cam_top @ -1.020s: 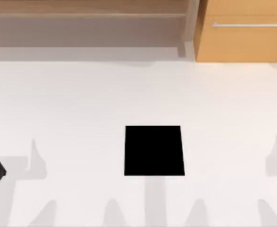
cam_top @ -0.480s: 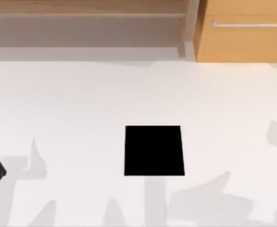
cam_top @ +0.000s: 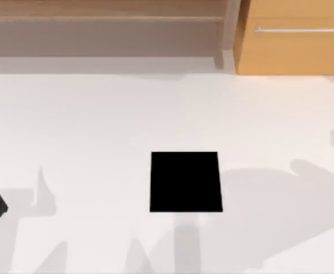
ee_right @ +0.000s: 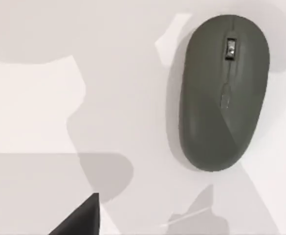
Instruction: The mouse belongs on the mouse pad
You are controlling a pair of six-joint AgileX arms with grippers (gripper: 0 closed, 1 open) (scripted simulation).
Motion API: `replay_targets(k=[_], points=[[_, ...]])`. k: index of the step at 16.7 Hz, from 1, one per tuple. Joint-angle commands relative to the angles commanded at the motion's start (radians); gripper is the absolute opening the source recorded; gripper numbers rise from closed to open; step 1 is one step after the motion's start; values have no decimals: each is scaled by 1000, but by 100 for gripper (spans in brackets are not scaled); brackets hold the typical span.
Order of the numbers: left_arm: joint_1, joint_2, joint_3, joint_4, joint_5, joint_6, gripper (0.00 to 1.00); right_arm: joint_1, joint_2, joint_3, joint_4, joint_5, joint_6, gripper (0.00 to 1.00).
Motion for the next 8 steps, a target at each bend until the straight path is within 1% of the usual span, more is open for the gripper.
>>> replay_targets(k=[4, 8], points=[[0, 0, 0, 0, 0, 0, 100, -20, 165, 134, -97, 1, 50, 100], [0, 0, 0, 0, 0, 0, 100, -23, 190, 155, -112, 1, 58, 100]])
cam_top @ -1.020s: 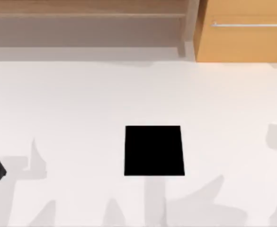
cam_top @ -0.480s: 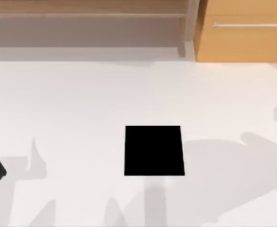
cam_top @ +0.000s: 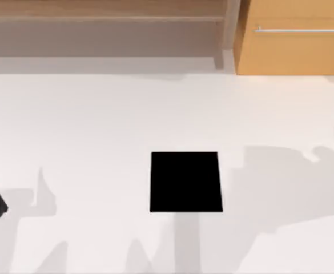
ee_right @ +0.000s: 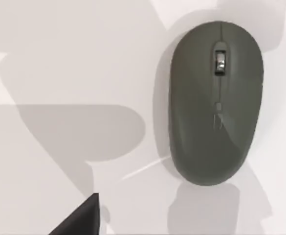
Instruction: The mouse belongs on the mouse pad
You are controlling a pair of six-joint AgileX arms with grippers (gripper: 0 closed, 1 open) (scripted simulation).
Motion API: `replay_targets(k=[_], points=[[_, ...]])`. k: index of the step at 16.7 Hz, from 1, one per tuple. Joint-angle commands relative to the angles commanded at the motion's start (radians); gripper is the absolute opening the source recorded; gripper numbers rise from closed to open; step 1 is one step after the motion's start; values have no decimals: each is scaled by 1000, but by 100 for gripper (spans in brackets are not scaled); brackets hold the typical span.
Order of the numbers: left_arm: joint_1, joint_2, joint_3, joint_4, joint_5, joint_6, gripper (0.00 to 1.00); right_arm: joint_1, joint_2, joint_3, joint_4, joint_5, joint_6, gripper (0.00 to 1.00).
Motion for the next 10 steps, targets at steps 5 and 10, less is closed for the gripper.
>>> replay_targets(k=[5, 10], points=[[0, 0, 0, 0, 0, 0, 100, 3, 15, -30, 41, 0, 1, 100], [0, 0, 0, 0, 0, 0, 100, 3, 110, -153, 272, 0, 4, 100]])
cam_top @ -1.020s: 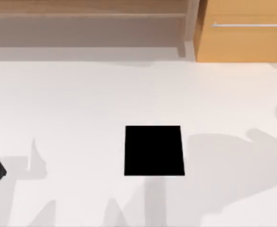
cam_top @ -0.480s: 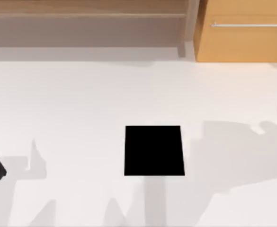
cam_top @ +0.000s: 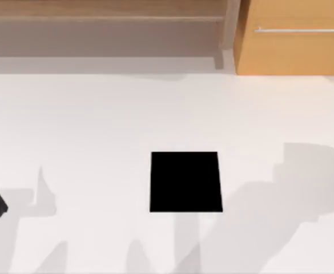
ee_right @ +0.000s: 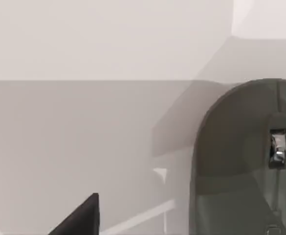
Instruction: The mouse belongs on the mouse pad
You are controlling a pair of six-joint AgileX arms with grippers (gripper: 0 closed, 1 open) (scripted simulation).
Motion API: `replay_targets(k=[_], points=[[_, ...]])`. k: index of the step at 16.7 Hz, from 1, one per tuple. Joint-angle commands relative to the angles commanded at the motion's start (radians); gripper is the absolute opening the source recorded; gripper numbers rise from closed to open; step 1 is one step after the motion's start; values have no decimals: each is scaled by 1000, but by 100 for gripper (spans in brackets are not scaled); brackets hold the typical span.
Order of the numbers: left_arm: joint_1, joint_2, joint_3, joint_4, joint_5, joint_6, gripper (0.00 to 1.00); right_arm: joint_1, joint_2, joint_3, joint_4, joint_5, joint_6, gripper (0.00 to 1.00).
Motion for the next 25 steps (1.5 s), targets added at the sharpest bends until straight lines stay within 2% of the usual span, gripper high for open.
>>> replay_targets(k=[3, 8, 21, 25], points=[[0, 0, 0, 0, 0, 0, 100, 0, 48, -58, 99, 0, 2, 100], [0, 0, 0, 0, 0, 0, 100, 0, 55, -67, 113, 0, 2, 100], [0, 0, 0, 0, 0, 0, 100, 0, 55, -67, 113, 0, 2, 2], [0, 0, 0, 0, 0, 0, 100, 0, 55, -67, 113, 0, 2, 0]])
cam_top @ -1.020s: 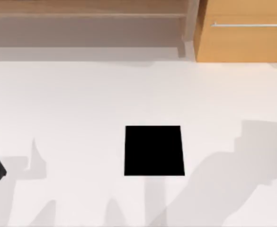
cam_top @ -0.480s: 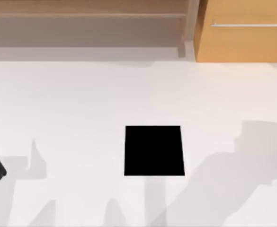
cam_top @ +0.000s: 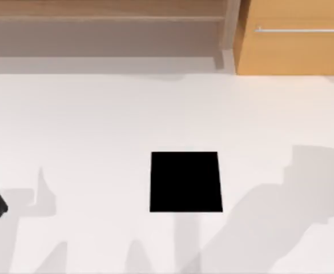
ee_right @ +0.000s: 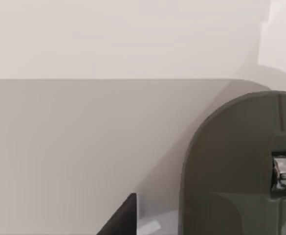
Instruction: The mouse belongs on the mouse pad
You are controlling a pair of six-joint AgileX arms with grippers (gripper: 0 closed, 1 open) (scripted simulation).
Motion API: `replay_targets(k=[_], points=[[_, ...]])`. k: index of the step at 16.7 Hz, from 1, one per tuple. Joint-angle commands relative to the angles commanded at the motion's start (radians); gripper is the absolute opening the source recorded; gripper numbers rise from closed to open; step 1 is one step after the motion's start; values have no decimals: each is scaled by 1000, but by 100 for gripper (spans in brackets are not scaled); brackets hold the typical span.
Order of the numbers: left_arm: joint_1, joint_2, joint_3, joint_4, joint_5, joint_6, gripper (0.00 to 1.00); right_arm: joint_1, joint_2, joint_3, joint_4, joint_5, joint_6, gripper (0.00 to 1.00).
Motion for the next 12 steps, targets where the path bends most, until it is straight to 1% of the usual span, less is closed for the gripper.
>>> replay_targets(k=[4, 5, 7, 9, 12], points=[[0, 0, 0, 0, 0, 0, 100, 0, 0, 0, 0, 0, 0, 0], [0, 0, 0, 0, 0, 0, 100, -1, -47, 14, -38, 17, -5, 0], [0, 0, 0, 0, 0, 0, 100, -1, -50, 26, -55, 18, -4, 0], [0, 0, 0, 0, 0, 0, 100, -1, -65, 66, -114, 18, -5, 0], [0, 0, 0, 0, 0, 0, 100, -1, -113, 154, -274, 18, -7, 0]])
